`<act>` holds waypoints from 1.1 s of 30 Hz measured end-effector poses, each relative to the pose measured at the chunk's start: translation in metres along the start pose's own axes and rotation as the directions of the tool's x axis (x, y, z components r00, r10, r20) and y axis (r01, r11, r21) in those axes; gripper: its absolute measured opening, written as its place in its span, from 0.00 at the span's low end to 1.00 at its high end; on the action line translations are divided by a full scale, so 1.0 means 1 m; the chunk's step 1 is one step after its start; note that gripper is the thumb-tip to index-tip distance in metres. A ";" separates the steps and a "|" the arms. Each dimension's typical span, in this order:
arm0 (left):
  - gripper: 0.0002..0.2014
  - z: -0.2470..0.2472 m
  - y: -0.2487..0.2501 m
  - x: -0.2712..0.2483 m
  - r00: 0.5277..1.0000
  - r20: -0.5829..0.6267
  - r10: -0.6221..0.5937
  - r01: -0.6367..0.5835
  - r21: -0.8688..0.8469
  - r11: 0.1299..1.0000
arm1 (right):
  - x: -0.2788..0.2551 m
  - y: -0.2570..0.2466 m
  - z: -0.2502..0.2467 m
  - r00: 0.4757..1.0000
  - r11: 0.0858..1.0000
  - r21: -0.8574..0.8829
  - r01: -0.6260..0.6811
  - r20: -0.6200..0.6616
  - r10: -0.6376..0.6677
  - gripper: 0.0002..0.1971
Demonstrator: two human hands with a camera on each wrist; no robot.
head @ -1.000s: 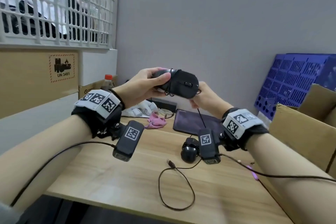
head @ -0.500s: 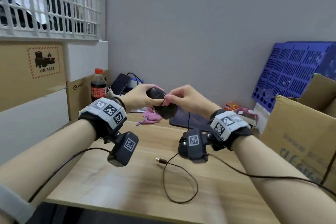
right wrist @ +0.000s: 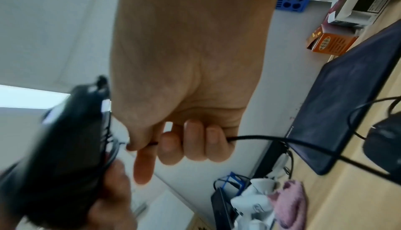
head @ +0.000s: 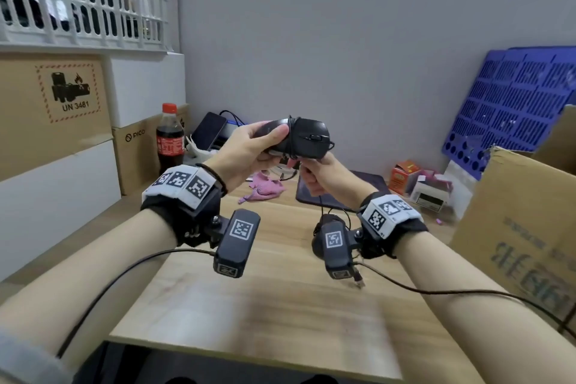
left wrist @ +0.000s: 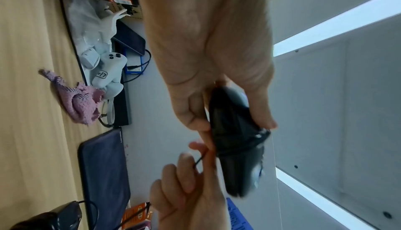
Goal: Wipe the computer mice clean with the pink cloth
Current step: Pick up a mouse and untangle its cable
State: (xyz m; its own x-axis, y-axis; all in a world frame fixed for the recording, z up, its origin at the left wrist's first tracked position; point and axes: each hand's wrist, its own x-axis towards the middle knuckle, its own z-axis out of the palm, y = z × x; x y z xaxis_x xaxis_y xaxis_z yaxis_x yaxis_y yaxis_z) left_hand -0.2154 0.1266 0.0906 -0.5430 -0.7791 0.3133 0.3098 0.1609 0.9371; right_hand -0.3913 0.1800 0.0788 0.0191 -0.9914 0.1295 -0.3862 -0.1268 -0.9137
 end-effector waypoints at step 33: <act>0.36 -0.025 0.014 -0.005 0.924 0.383 -0.009 0.029 -0.045 0.999 | -0.014 -0.031 -0.017 0.973 0.958 -0.182 0.220 0.110 -0.203 0.08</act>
State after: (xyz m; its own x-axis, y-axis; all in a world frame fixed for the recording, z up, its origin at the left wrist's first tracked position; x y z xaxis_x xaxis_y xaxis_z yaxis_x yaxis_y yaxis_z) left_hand -0.1886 0.1178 0.0982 -0.8032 -0.4892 0.3400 0.3293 0.1110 0.9377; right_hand -0.3953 0.1980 0.1121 0.1986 -0.9425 0.2686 -0.5333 -0.3339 -0.7772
